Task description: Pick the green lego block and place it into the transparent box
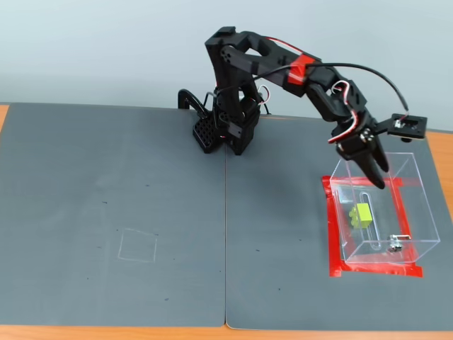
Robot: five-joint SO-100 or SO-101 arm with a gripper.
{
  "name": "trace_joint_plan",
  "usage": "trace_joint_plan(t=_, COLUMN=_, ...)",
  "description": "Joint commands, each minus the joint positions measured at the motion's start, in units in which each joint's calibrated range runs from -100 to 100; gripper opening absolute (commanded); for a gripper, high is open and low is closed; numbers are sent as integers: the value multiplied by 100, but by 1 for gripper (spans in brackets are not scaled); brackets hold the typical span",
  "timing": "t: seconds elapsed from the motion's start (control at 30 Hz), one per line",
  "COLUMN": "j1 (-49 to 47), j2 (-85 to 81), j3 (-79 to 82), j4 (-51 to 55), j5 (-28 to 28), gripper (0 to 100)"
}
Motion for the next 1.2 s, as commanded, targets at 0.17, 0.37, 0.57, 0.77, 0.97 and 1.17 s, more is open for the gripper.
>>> trace_joint_plan(t=0.17, j1=1159, j2=-1871, j3=945, j4=-40, j5=-22, gripper=2)
trace_joint_plan(t=0.37, j1=2599, j2=-3542, j3=2157, j4=-40, j5=-27, gripper=2)
trace_joint_plan(t=0.57, j1=3486, j2=-4915, j3=3614, j4=-40, j5=-246, gripper=2)
trace_joint_plan(t=0.77, j1=3680, j2=-6229, j3=4889, j4=21, j5=-532, gripper=2)
trace_joint_plan(t=0.97, j1=3882, j2=-6908, j3=5812, j4=3, j5=-636, gripper=2)
trace_joint_plan(t=1.17, j1=4240, j2=-6899, j3=6237, j4=-40, j5=-642, gripper=2)
